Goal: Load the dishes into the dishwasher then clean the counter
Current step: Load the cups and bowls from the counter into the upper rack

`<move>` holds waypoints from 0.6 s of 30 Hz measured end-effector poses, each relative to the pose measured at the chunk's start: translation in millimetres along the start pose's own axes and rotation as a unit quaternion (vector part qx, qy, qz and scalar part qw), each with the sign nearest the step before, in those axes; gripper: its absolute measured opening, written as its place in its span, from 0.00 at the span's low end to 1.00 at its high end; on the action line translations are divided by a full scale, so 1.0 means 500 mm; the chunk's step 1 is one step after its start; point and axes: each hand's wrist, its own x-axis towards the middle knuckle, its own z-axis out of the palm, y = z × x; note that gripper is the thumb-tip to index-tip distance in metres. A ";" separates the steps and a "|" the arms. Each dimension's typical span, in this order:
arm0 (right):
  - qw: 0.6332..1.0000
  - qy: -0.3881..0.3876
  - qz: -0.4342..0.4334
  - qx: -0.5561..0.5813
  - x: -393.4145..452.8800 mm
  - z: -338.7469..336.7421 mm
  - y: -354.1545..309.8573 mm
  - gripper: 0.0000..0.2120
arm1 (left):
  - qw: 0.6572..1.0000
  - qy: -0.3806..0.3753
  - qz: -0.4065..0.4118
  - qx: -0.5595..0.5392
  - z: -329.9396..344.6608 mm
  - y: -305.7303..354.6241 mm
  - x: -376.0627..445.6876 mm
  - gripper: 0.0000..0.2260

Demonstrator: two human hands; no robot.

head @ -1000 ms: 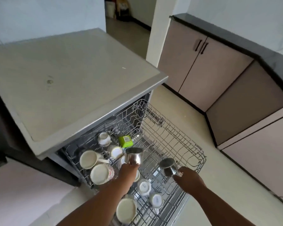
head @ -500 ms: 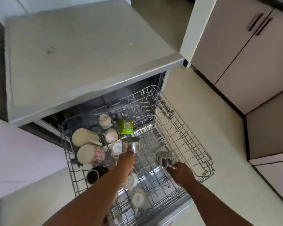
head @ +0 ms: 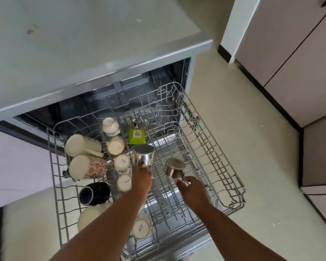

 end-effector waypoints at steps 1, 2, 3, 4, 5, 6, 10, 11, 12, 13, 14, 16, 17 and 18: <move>1.000 0.001 0.002 -0.004 0.004 0.005 0.000 0.22 | 1.000 -0.003 0.001 -0.006 0.002 -0.005 0.004 0.06; 1.000 0.005 -0.001 -0.003 0.008 0.011 0.001 0.22 | 1.000 -0.001 -0.006 -0.016 0.004 -0.013 0.007 0.06; 1.000 0.006 -0.002 0.004 0.010 0.017 0.000 0.22 | 0.999 -0.007 -0.012 -0.036 0.006 -0.017 0.005 0.05; 1.000 0.008 -0.008 0.014 0.012 0.023 0.001 0.22 | 0.999 -0.012 -0.022 -0.042 0.007 -0.020 0.002 0.04; 1.000 0.009 -0.008 0.023 0.014 0.030 0.000 0.23 | 0.998 -0.012 -0.027 -0.059 0.005 -0.024 0.004 0.05; 0.999 0.013 -0.010 0.032 0.014 0.035 -0.001 0.22 | 0.996 -0.021 -0.041 -0.071 0.006 -0.027 0.005 0.06; 0.997 0.030 0.014 0.067 0.017 0.048 -0.004 0.21 | 0.990 -0.119 -0.032 -0.067 0.006 -0.028 0.035 0.09; 0.997 0.035 0.015 0.067 0.017 0.050 -0.005 0.21 | 0.990 -0.125 -0.017 -0.065 0.009 -0.024 0.037 0.10; 0.997 0.042 0.014 0.067 0.017 0.052 -0.007 0.20 | 0.994 -0.099 -0.039 -0.029 0.015 -0.022 0.048 0.11; 0.996 0.048 0.014 0.069 0.016 0.055 -0.009 0.20 | 0.993 -0.069 -0.089 -0.045 0.015 -0.012 0.052 0.12; 0.996 0.054 0.014 0.070 0.015 0.058 -0.011 0.20 | 0.991 -0.047 -0.111 -0.065 0.015 -0.010 0.063 0.12; 0.995 0.065 0.010 0.073 0.014 0.065 -0.014 0.20 | 0.983 -0.060 -0.138 -0.101 0.014 0.010 0.060 0.16; 0.995 0.069 0.004 0.075 0.014 0.070 -0.014 0.19 | 0.981 -0.064 -0.151 -0.100 0.009 0.015 0.061 0.16; 0.994 0.071 -0.002 0.077 0.014 0.073 -0.014 0.19 | 0.979 -0.055 -0.166 -0.106 0.011 0.017 0.067 0.15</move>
